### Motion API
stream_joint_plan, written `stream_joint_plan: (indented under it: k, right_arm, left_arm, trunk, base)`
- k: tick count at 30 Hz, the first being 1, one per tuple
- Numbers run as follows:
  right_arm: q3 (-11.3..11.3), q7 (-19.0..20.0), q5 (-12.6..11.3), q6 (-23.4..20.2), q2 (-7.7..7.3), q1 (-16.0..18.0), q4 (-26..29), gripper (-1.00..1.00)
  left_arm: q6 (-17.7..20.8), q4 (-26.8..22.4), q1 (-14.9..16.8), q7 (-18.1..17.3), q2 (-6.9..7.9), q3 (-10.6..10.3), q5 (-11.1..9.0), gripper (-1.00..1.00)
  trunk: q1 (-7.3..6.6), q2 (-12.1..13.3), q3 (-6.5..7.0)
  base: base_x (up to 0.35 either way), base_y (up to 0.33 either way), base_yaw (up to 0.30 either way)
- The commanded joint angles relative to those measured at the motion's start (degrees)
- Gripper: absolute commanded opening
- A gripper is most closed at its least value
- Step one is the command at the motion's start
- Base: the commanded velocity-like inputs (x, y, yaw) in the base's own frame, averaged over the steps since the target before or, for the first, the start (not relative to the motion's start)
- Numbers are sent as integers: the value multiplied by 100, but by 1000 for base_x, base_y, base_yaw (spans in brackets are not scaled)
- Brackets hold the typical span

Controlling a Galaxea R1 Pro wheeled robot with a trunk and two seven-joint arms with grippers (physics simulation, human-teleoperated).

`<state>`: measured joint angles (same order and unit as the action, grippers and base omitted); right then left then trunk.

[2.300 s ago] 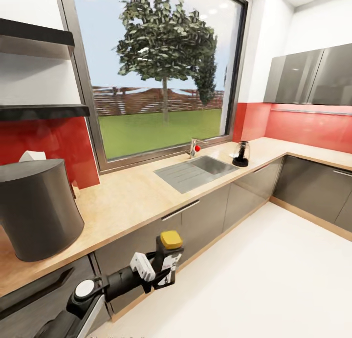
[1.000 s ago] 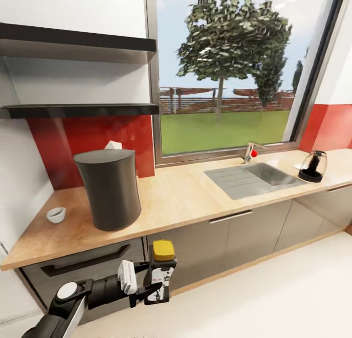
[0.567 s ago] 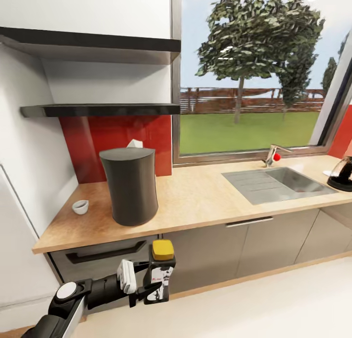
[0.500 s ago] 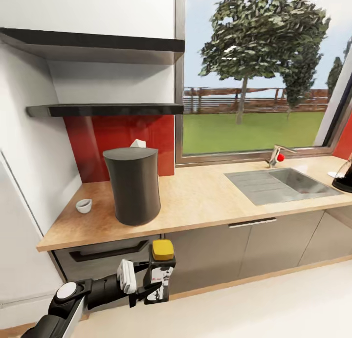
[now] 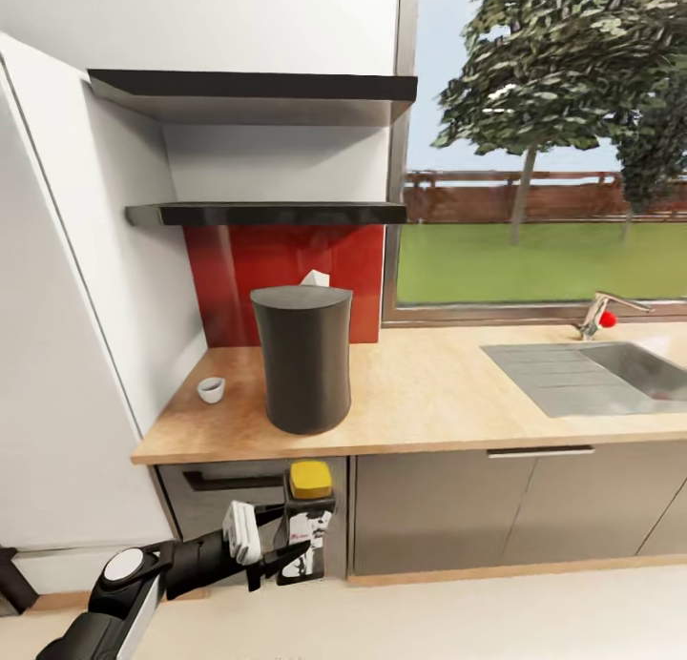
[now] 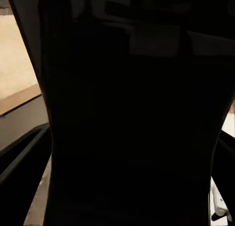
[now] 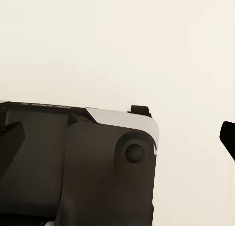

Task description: Set up a coffee station on the kitchen countertop: keep the coffee maker on the countertop, move the bottle of coffee from the kitchen shelf to the counter next to the coffee maker, place a paper coffee filter on top of the coffee maker, put the saucer next to the coffee maker with the coffee cup on the saucer, and place the electric kettle next to the coffee maker.

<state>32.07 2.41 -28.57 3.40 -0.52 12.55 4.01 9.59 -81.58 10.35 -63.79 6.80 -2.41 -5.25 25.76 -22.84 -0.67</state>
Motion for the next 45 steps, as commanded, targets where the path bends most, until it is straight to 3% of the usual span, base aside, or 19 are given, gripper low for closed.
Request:
stream_joint_plan:
  k: [1,5,11,15,19,22,27,29,33,35,45]
  right_arm:
    - [38,22,-60,21,-3,2,-1,100]
    - [39,22,-57,25,-4,2,9,100]
    - [44,22,-44,34,-9,2,14,100]
    - [45,22,-43,38,-9,2,20,100]
    - [45,22,-43,41,-9,2,21,100]
    - [45,22,-43,46,-9,2,18,100]
    - [57,22,-40,47,-9,2,3,100]
    - [70,22,-36,47,-20,2,-20,100]
    - [84,22,-22,42,-100,2,-107,100]
    - [87,22,-13,35,-156,2,-215,100]
    - [97,22,1,15,-218,-54,-268,100]
  left_arm:
    - [85,-3,25,-2,-1,18,-37,-100]
    - [468,-53,76,5,2,95,-37,-100]
    - [1108,-190,595,-3,36,772,-40,-100]
    - [1585,-288,974,-14,55,1026,-45,-100]
    - [1734,-318,1281,-12,63,1082,-39,-100]
    - [1736,-319,1354,15,63,1254,-30,-100]
    - [1654,-286,1313,70,59,1876,46,-100]
    - [1636,-264,1301,196,58,1955,88,-100]
    - [1382,-252,1281,630,51,1966,113,-100]
    - [977,-240,1261,1078,21,1927,114,-100]
    - [721,-147,1192,1777,3,1915,116,-100]
  trunk:
    - [3,-8,-7]
    - [3,-8,-7]
    - [3,-8,-7]
    - [3,-8,-7]
    - [3,-8,-7]
    - [3,-8,-7]
    - [3,-8,-7]
    - [3,-8,-7]
    - [3,-8,-7]
    - [3,-8,-7]
    - [3,-8,-7]
  base:
    - [0,0,277]
    - [0,0,220]
    - [0,0,24]
    - [0,0,2]
    - [0,0,0]
    - [0,0,0]
    - [0,0,0]
    - [0,0,0]
    - [0,0,0]
    - [0,0,0]
    - [0,0,0]
